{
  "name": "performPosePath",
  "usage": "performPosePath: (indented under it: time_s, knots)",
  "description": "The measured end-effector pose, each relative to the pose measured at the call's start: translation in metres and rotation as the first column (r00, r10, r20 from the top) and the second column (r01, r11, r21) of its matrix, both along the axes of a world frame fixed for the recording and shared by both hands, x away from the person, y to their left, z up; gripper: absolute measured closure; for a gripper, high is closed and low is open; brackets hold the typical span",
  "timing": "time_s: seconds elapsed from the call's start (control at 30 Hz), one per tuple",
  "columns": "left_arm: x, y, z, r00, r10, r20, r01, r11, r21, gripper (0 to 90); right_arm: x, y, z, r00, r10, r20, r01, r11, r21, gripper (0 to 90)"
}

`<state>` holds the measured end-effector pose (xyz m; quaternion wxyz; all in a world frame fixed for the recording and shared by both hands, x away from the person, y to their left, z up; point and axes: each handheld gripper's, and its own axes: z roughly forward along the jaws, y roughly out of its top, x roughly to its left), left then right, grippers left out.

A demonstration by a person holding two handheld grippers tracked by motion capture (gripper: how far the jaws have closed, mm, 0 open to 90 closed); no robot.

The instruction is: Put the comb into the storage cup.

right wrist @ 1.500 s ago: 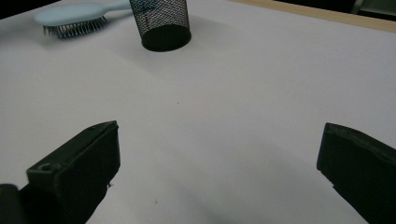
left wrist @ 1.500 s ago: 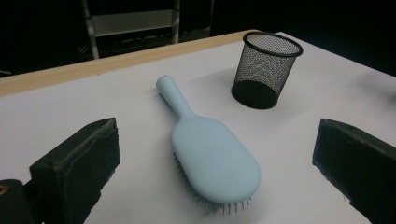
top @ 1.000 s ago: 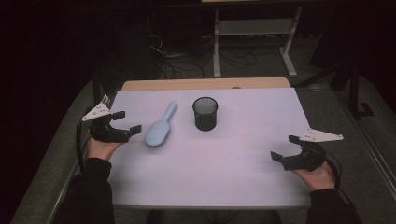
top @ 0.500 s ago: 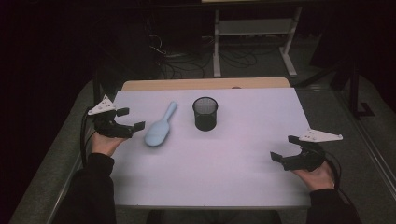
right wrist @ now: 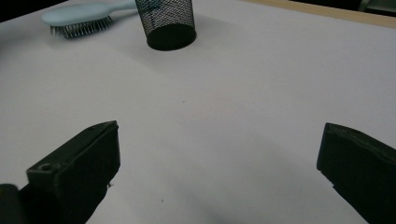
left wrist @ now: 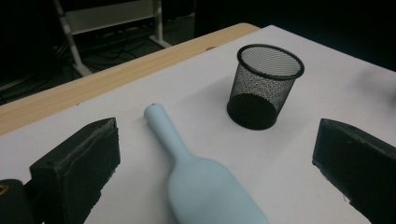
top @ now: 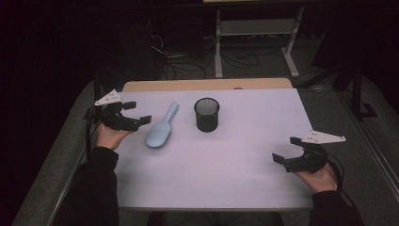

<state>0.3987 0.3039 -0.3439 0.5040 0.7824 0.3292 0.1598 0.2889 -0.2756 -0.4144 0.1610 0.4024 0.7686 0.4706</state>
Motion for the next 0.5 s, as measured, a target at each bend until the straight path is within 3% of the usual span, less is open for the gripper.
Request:
performPosePath:
  time_s: [0.23, 0.5]
  knots:
    - [0.010, -0.004, 0.008, 1.0000, -0.003, 0.000, 0.003, 1.0000, 0.008, 0.8, -0.001, 0.001, 0.000, 1.0000, 0.005, -0.002, -0.005, 1.0000, 0.001, 0.0]
    - [0.023, -0.004, 0.007, 0.9993, 0.014, -0.035, -0.014, 0.9999, 0.009, 0.8, -0.001, 0.001, -0.001, 1.0000, 0.004, -0.007, -0.004, 1.0000, -0.001, 0.0]
